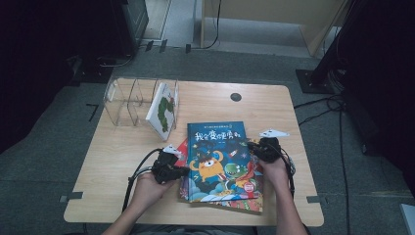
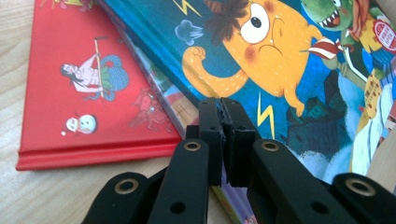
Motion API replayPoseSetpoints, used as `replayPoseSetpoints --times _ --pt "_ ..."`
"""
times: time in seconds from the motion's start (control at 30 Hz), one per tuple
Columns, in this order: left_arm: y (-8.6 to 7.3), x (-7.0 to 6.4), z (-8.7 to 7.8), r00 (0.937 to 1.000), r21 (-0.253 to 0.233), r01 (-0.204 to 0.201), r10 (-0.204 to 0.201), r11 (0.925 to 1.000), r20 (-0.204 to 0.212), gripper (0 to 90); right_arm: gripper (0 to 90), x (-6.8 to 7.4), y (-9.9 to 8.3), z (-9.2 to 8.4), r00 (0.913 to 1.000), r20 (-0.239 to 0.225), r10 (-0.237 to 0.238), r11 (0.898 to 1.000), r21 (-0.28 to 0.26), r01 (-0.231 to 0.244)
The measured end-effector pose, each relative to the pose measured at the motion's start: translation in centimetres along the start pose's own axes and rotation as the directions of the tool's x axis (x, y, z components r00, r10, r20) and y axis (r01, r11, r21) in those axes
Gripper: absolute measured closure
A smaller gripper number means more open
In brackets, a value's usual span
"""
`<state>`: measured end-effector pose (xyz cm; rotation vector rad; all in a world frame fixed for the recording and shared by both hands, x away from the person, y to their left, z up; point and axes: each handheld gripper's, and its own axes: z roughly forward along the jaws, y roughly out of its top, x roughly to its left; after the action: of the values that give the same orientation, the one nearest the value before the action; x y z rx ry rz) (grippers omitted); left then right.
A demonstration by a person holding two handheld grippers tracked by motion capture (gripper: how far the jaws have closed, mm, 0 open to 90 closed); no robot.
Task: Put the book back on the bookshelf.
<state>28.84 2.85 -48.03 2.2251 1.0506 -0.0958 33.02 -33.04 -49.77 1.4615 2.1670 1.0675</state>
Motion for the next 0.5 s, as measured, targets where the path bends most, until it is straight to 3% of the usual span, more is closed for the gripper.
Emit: replayPoseSetpoints --times 0.17,0.5 --pt "-0.5 -0.5 0.0 1.0 -0.003 0.004 -0.004 1.0 0.006 88.9 90.0 0.3 0.7 0.5 0.9998 0.013 -0.016 1.0 0.02 0.016" --pt "-1.0 -1.6 0.0 1.0 -0.001 -0.009 0.009 1.0 -0.001 89.5 90.0 0.4 1.6 1.5 1.0 0.008 -0.005 1.0 0.016 0.005"
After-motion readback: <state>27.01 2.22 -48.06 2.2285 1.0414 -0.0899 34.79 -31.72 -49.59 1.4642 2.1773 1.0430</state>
